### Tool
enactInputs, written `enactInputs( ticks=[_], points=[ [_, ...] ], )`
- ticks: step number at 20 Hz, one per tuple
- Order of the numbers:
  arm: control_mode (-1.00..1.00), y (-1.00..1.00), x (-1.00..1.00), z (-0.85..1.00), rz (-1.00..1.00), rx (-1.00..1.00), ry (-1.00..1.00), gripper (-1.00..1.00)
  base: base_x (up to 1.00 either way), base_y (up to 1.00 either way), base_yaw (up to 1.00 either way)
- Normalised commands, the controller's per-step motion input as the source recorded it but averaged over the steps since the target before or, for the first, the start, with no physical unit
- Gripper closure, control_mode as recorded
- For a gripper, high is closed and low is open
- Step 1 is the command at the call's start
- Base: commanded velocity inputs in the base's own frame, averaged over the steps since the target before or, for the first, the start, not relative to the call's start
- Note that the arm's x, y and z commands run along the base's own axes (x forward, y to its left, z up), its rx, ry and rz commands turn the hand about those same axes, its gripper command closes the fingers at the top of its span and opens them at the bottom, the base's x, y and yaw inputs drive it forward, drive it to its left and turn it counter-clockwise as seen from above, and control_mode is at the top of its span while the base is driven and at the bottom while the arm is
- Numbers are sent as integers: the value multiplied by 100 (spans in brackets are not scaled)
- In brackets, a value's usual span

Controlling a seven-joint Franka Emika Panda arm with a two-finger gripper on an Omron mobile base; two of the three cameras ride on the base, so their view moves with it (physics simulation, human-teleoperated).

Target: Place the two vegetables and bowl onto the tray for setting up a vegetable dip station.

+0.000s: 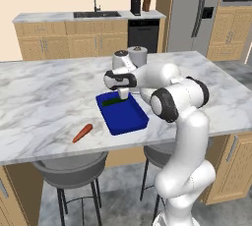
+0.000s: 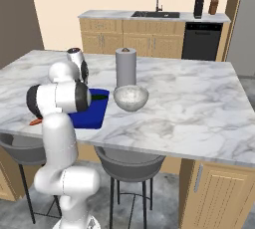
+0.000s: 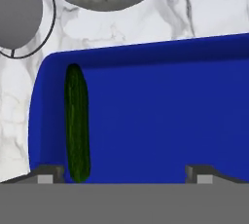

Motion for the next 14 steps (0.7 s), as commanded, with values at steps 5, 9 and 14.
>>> enactInputs(
  ticks=[5, 9, 14],
  points=[
    [-100, 51, -100, 18, 11, 0, 0, -100, 0, 0, 0],
    [-100, 54, -100, 4, 16, 4, 0, -100, 0, 0, 0],
    [-100, 44, -86, 1, 22, 6, 0, -100, 0, 0, 0]
  ],
)
